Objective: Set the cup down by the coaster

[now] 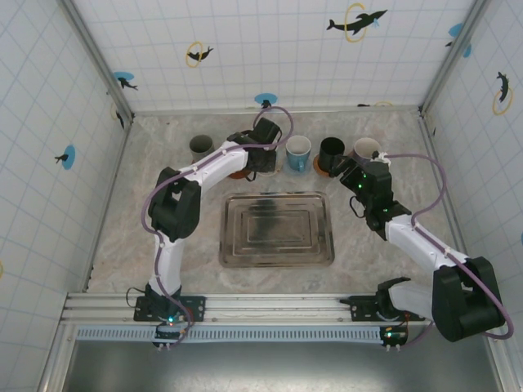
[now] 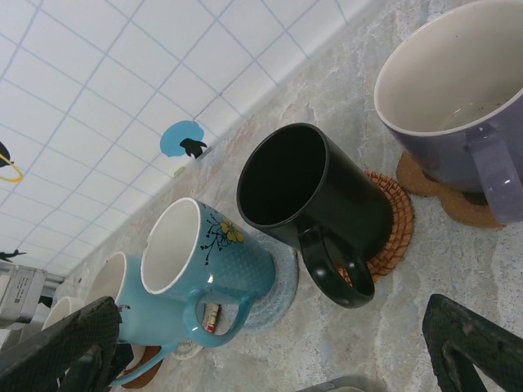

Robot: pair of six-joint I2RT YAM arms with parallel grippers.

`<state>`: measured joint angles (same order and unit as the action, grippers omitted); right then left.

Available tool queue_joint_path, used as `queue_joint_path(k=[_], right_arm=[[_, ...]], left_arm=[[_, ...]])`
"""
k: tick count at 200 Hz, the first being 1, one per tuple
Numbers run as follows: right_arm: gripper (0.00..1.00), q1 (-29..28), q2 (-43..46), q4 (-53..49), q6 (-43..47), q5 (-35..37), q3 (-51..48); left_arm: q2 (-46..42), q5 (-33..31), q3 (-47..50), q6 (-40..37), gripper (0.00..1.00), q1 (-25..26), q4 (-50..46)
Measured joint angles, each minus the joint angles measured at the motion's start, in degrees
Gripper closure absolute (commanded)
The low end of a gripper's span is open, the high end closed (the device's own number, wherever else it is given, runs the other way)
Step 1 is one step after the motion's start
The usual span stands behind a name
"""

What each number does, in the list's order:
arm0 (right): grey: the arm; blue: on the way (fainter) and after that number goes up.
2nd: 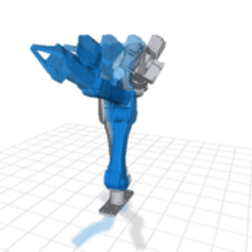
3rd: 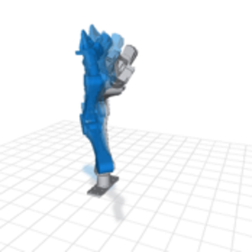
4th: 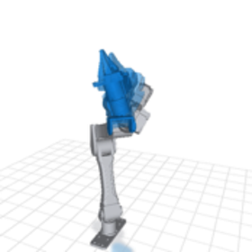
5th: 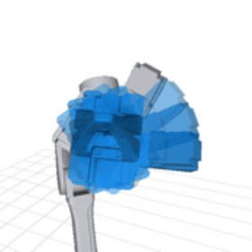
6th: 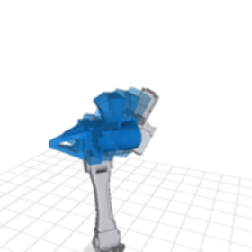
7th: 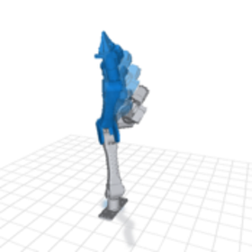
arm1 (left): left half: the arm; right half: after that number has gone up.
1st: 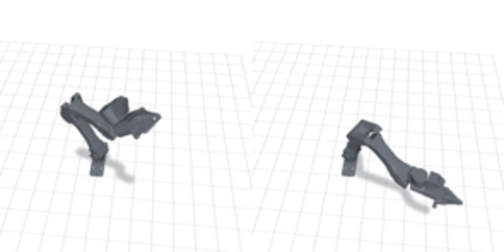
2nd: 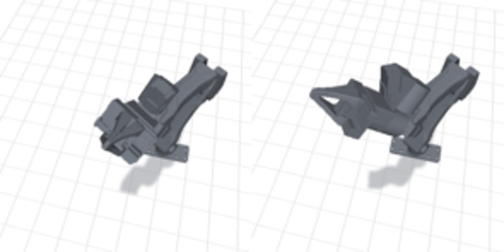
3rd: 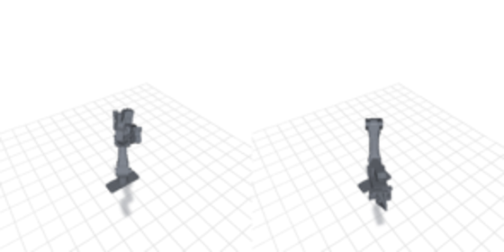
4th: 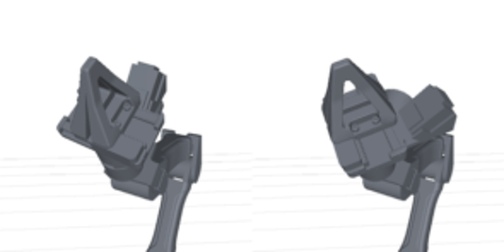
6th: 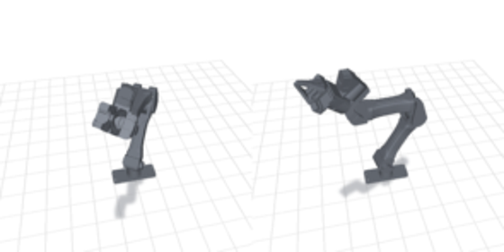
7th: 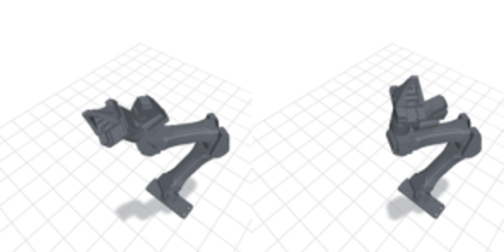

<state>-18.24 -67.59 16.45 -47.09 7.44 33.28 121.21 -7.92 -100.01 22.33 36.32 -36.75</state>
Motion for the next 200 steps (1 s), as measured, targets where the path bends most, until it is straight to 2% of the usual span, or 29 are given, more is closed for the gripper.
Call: queue_joint_path(k=[129, 154, 200], right_arm=[[0.02, 0.0, 0.0, 0.0, 0.02, -0.2, 0.0], [0.02, 0.0, 0.0, -0.02, 0.04, -0.24, 0.0], [0.02, 0.0, -0.11, 0.0, 0.04, -0.26, 0.0]], left_arm=[[0.35, 0.2, -0.5, -0.04, 1.0, 0.0, -0.55], [0.87, 0.2, -1.25, -0.04, 0.91, 0.0, -0.92], [1.05, 0.24, -1.42, -0.07, 0.83, 0.0, -1.2]])
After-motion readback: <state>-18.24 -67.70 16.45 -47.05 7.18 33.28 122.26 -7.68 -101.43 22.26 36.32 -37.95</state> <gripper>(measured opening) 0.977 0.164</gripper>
